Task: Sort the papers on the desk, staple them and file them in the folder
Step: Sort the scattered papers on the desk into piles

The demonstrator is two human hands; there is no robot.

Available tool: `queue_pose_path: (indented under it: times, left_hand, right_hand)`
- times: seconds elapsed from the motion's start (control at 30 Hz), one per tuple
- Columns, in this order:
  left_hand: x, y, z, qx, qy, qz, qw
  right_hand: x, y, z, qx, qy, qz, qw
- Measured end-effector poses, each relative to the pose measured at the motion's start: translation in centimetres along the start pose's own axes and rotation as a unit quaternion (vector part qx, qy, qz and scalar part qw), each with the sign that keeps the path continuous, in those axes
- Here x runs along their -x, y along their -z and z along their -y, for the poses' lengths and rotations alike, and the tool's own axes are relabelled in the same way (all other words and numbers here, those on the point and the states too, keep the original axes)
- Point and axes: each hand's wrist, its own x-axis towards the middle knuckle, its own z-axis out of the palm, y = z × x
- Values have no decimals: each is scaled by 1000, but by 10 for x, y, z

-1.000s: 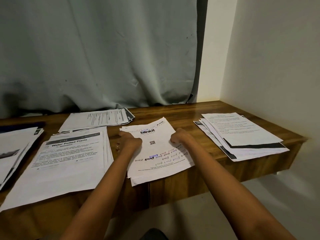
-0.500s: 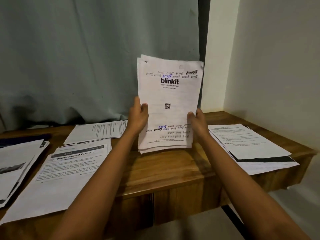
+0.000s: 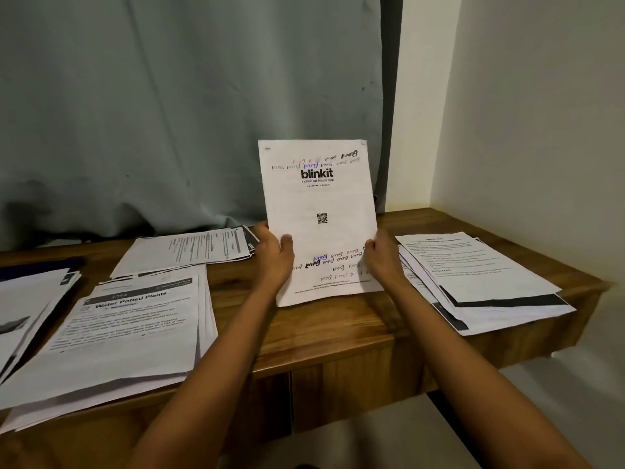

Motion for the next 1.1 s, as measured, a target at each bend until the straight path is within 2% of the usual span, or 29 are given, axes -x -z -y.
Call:
queue_pose_path:
  times: [0.13, 0.23, 0.47, 0.57, 0.63, 0.7, 0.8, 0.93, 1.1]
  left_hand:
    - [-1, -21, 4, -54, 105, 24, 993]
    - [11, -36, 12, -117, 150, 60, 980]
    - [26, -55, 17, -244, 193, 117, 943]
    - [28, -56, 4, -328, 173, 103, 923]
    - [28, -59, -13, -347, 128, 101, 924]
    - [26, -69, -30, -308, 92, 125, 939]
    - [26, -96, -52, -210, 85, 208, 951]
    - [38, -137, -80, -108, 108, 319, 936]
    - [44, -196, -89, -15, 125, 383, 915]
  right_hand:
    - [-7, 9, -5, 100, -44, 17, 994]
    - [-4, 11, -14, 164, -60, 40, 984]
    - [3, 10, -37, 227, -61, 97, 967]
    - [-6, 20, -43, 212, -35, 65, 975]
    - [-16, 40, -46, 190, -15, 25, 981]
    - [-29, 70, -51, 195, -20, -8, 981]
    - [-49, 120, -71, 240, -34, -42, 969]
    - [-66, 169, -108, 296, -98, -46, 949]
    - [-73, 195, -143, 355, -153, 15, 922]
